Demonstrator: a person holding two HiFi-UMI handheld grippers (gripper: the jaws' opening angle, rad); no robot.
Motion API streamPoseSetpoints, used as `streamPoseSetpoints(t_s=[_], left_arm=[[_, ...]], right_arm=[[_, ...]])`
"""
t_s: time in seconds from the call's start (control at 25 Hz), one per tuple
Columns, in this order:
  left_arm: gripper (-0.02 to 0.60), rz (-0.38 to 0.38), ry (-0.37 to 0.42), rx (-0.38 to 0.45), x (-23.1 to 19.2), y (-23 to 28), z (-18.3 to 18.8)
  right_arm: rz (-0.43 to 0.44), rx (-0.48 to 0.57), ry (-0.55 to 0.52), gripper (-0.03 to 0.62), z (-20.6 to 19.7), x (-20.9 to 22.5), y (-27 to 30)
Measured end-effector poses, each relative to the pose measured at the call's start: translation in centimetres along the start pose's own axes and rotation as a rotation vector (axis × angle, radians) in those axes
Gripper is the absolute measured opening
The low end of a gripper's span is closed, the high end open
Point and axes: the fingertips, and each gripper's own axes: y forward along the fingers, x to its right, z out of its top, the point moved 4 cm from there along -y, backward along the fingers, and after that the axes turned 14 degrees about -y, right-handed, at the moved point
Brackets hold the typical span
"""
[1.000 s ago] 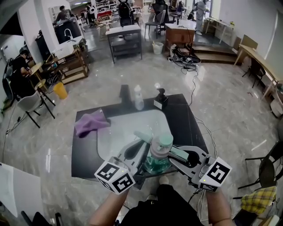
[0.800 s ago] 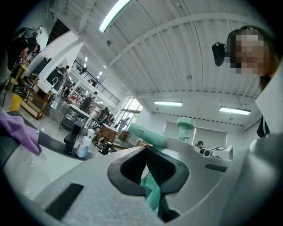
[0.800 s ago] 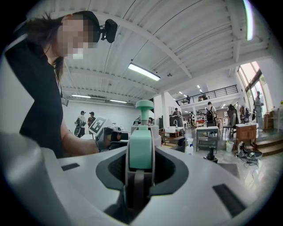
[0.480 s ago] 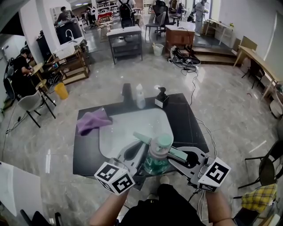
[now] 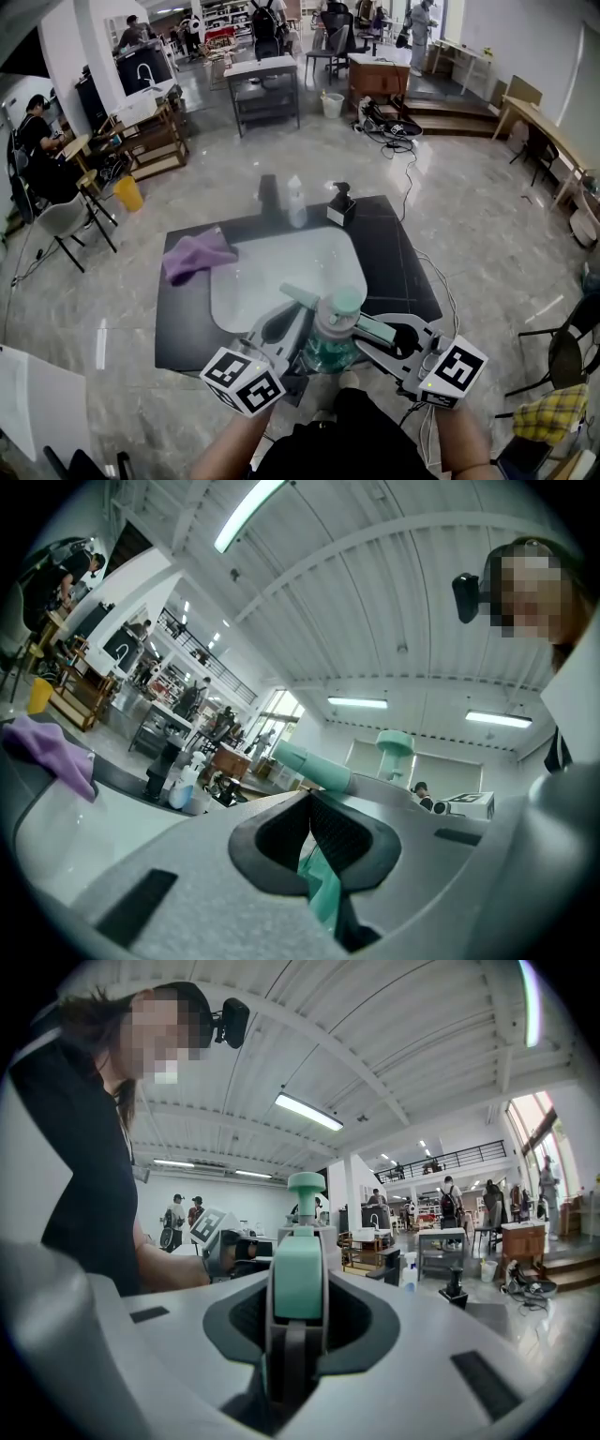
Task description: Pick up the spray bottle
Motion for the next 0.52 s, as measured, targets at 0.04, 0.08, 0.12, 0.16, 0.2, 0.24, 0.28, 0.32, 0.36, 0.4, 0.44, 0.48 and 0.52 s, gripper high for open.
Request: streamPoseSetpoints(t_s=[0.04,0.08,0.12,0.16,0.2,0.24,0.28,0.32,0.36,0.4,0.44,0.48,0.52], left_arm=[[0.006,0.0,-0.001,-0.001,0.03,-0.04,-0.07],[0.006,0.0,-0.002,-0.002,0.05,-0.08,-0.14],[0.006,0.0,-0.003,-0.004,0.08,-0.13,-0.18],[0.006,0.0,-0.003,-0.006,0.14,-0.21,-0.19],[0.006,-0.001,-0.002,-0.007,0.23,-0.31,-0.17],[0.006,-0.002,-0.001,-0.008,0.35,-0.42,-0.13],[0.006,-0.002,0.0,-0.008,0.47,-0.52,-0.09],[0.006,-0.003,0.002,-0.008,0.55,-0.6,-0.06],[0.006,-0.004,0.002,-0.007,0.59,-0.65,-0.06],[0.006,-0.005,0.003,-0.007,0.59,-0.69,-0.08],[0.006,-0.006,0.002,-0.006,0.59,-0.73,-0.11],[0.006,-0.007,0.002,-0.006,0.58,-0.77,-0.15],[0.006,-0.008,0.001,-0.006,0.57,-0.82,-0.2]], right_arm=[[-0.002,-0.008,-0.001,0.085,-0.18,-0.05,-0.11],[-0.004,-0.009,0.0,0.085,-0.23,-0.11,-0.17],[-0.006,-0.011,-0.001,0.085,-0.26,-0.17,-0.21],[-0.009,-0.015,-0.003,0.086,-0.32,-0.24,-0.27],[-0.01,-0.016,-0.004,0.086,-0.26,-0.35,-0.31],[-0.009,-0.012,-0.002,0.086,-0.09,-0.5,-0.31],[-0.008,-0.006,-0.001,0.086,0.11,-0.64,-0.31],[-0.008,-0.001,0.0,0.084,0.27,-0.75,-0.31],[-0.011,-0.002,-0.001,0.086,0.24,-0.8,-0.34],[-0.015,-0.011,-0.005,0.086,0.01,-0.81,-0.43],[-0.019,-0.023,-0.009,0.084,-0.27,-0.81,-0.52],[-0.022,-0.031,-0.013,0.085,-0.5,-0.83,-0.6],[-0.025,-0.039,-0.016,0.085,-0.71,-0.85,-0.67]])
